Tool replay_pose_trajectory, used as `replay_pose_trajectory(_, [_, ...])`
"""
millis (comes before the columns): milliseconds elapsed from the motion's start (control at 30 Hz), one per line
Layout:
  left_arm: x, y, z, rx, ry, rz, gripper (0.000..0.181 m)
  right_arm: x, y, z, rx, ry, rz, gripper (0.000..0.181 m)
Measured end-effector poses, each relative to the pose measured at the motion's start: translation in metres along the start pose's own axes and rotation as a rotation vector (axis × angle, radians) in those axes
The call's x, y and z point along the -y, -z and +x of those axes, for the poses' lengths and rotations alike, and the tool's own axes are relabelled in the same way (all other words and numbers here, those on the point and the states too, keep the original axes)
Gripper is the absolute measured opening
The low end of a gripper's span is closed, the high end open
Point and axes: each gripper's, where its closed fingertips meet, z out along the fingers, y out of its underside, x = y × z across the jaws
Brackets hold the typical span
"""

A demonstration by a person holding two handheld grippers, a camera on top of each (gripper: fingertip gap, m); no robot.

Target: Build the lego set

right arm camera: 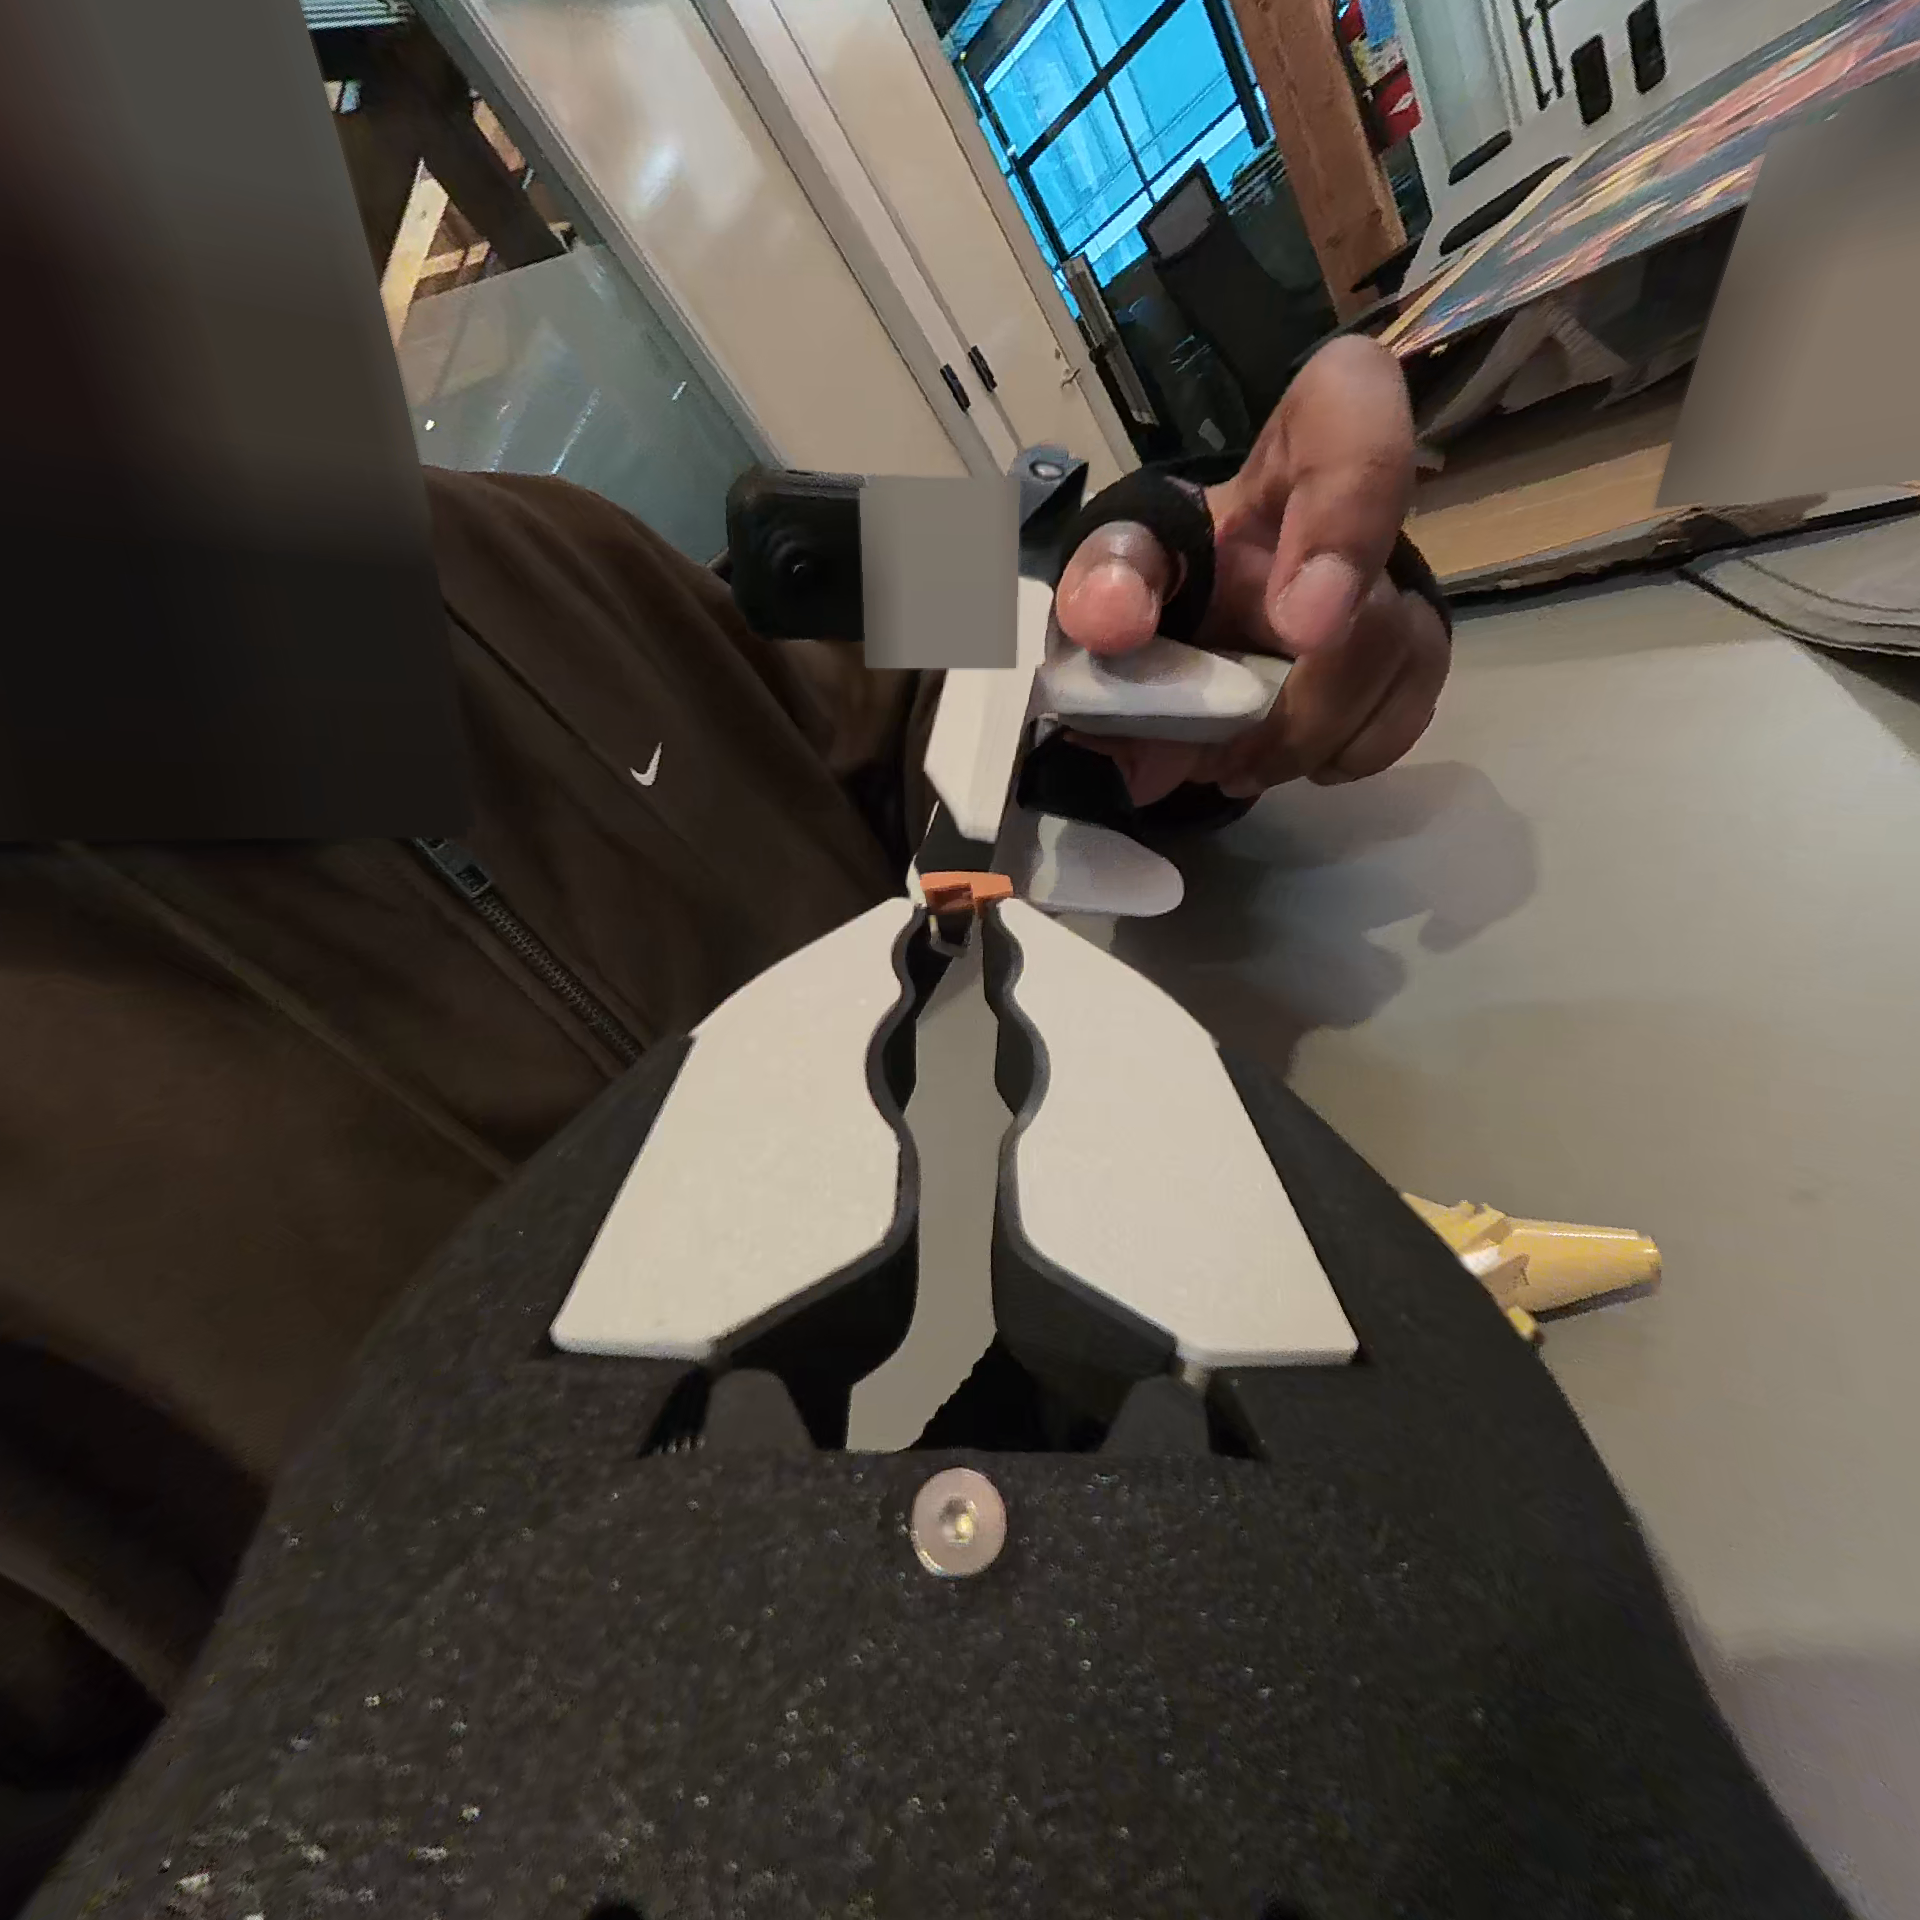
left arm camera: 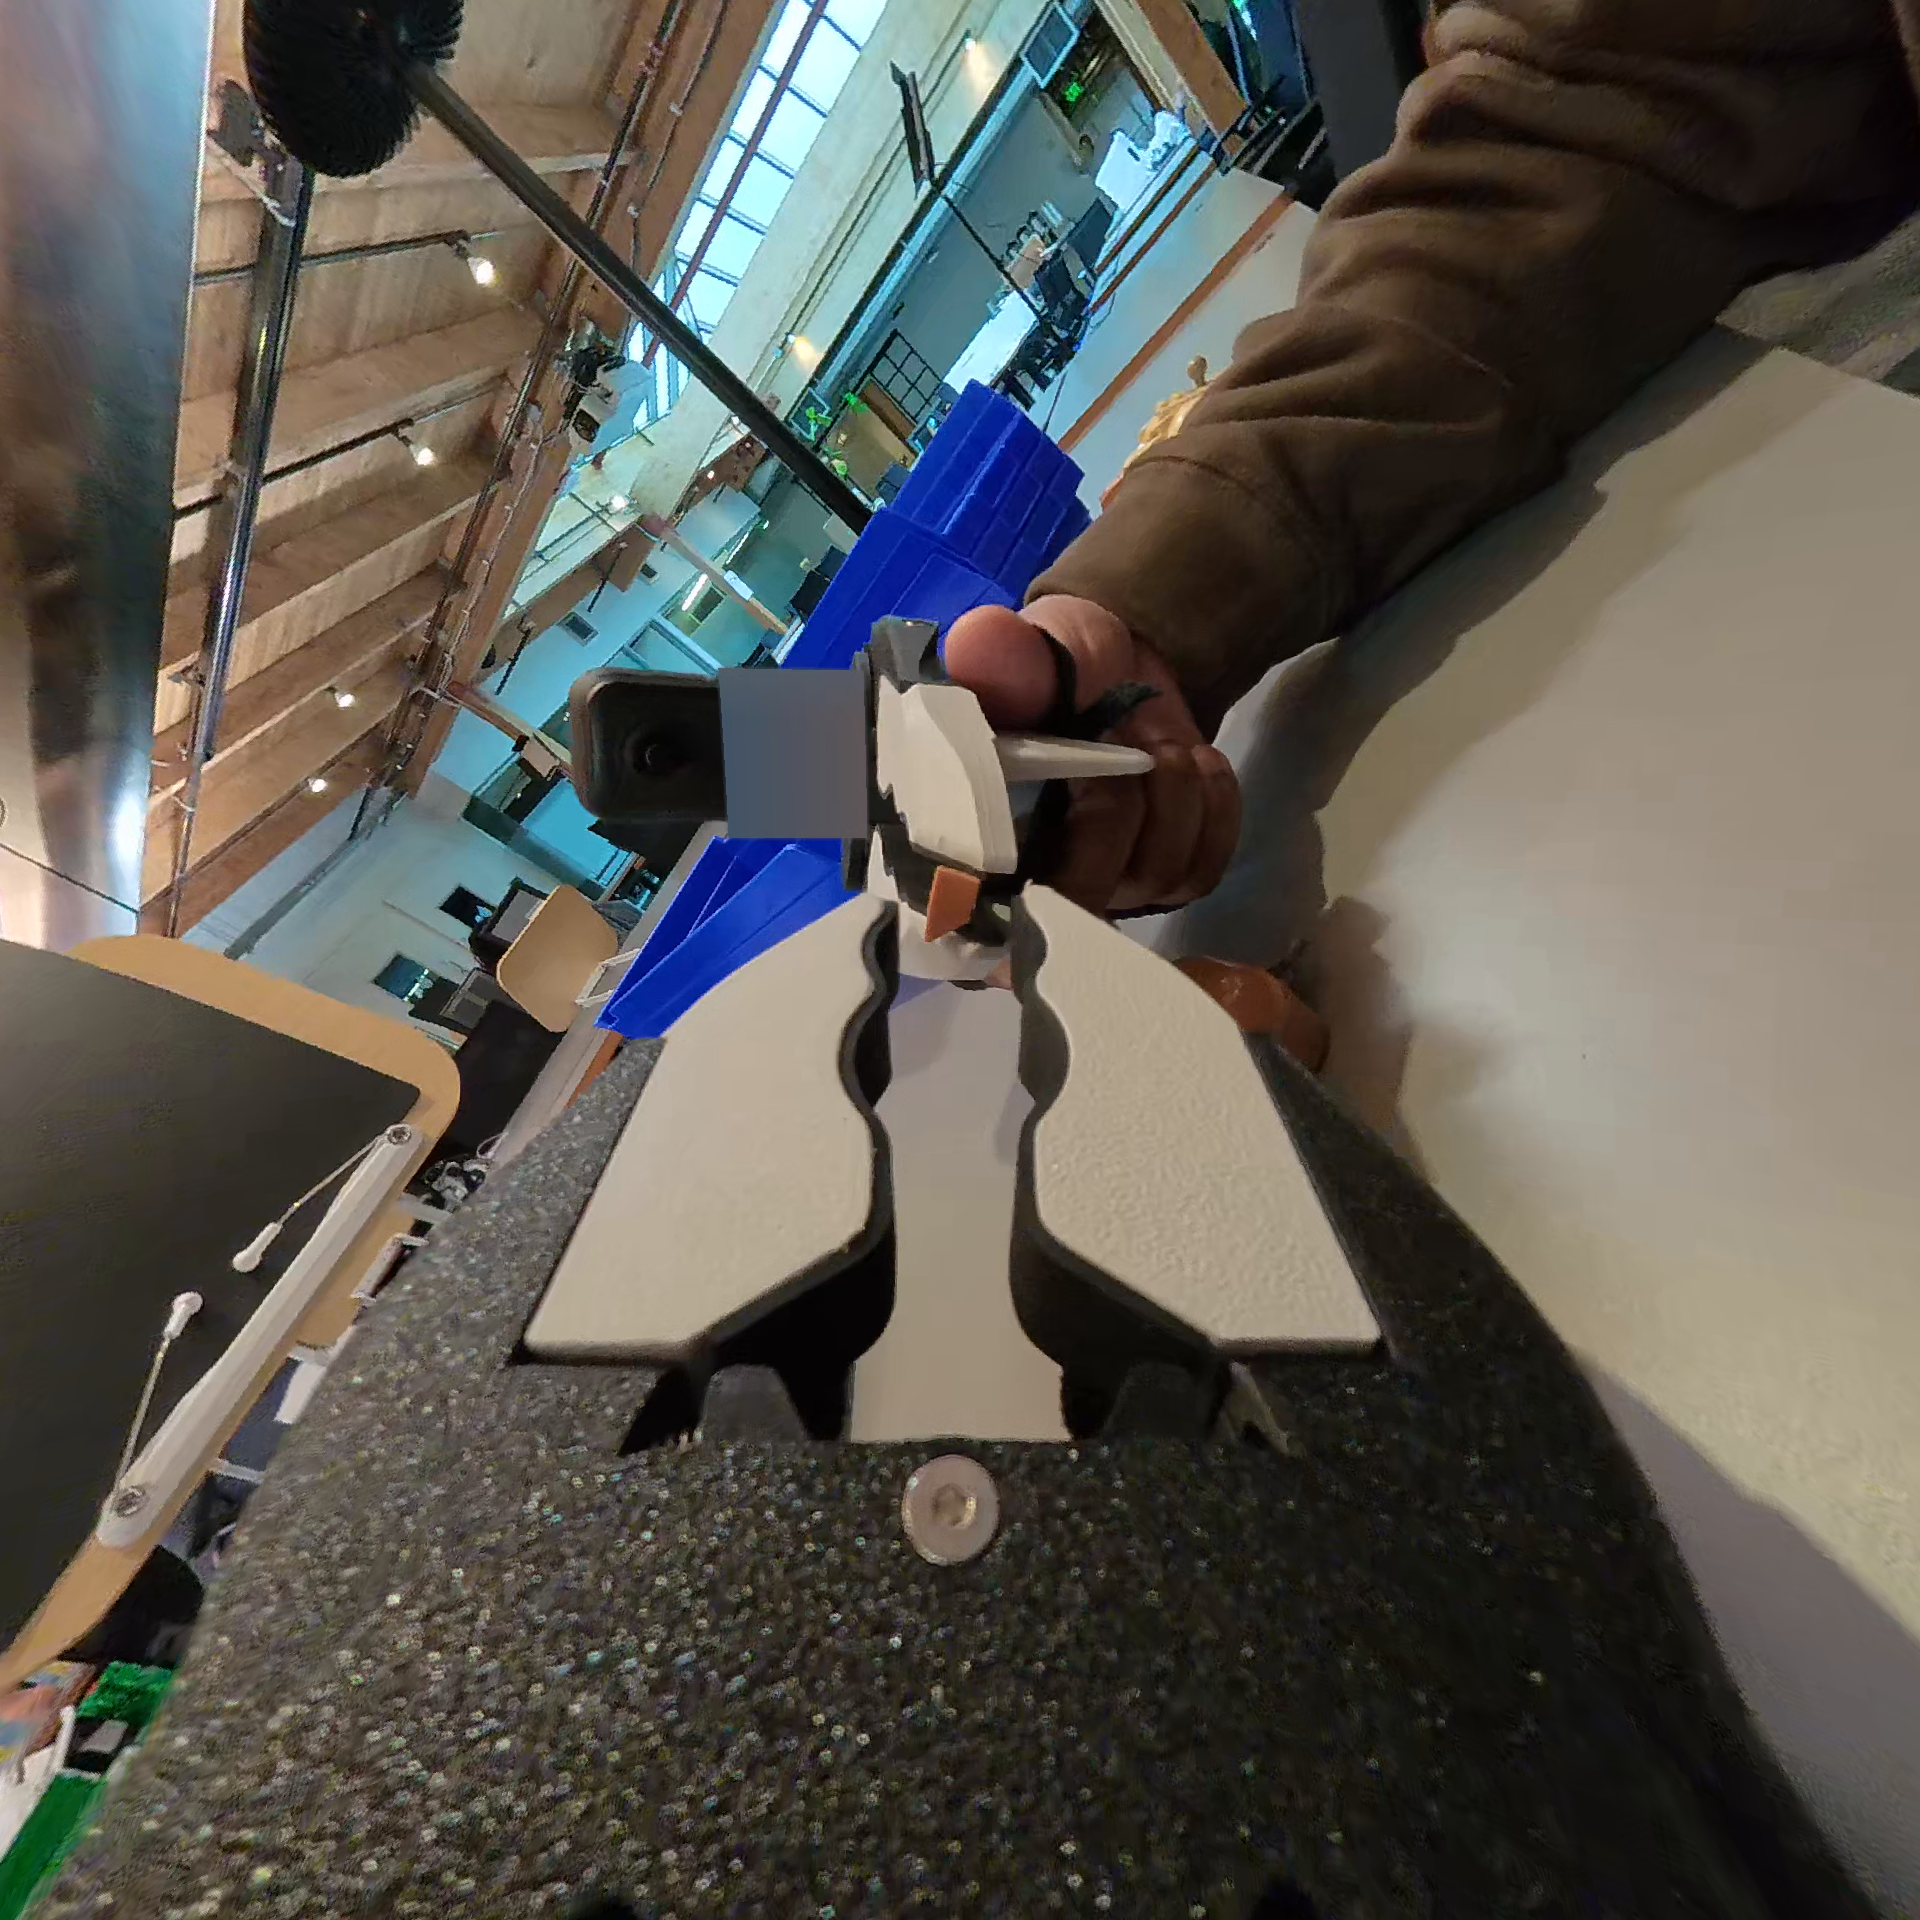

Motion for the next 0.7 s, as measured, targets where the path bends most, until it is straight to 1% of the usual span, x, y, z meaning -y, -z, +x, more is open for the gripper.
replay_pose_trajectory(233, [0.001,-0.001,0.007,-0.022,-0.068,-0.017,0.012,-0.006,-0.003,-0.001,0.018,-0.017,-0.023,0.01])
replay_pose_trajectory(400, [-0.003,-0.001,0.007,-0.032,-0.054,-0.04,0.008,-0.009,-0.002,0.003,-0.017,-0.003,-0.043,0.011])
replay_pose_trajectory(467, [-0.003,-0.001,0.007,-0.039,-0.022,-0.034,0.008,-0.011,0.0,0.006,-0.057,0.017,-0.062,0.017])
replay_pose_trajectory(567, [-0.002,-0.001,0.004,-0.04,0.038,-0.018,0.008,-0.011,0.006,0.008,-0.118,0.039,-0.072,0.018])
replay_pose_trajectory(633, [-0.009,0.0,0.004,-0.065,0.077,-0.041,0.008,-0.016,0.015,0.017,-0.225,0.06,-0.104,0.022])
replay_pose_trajectory(700, [-0.023,-0.001,0.008,-0.118,0.118,-0.104,0.008,-0.022,0.028,0.027,-0.371,0.089,-0.142,0.031])
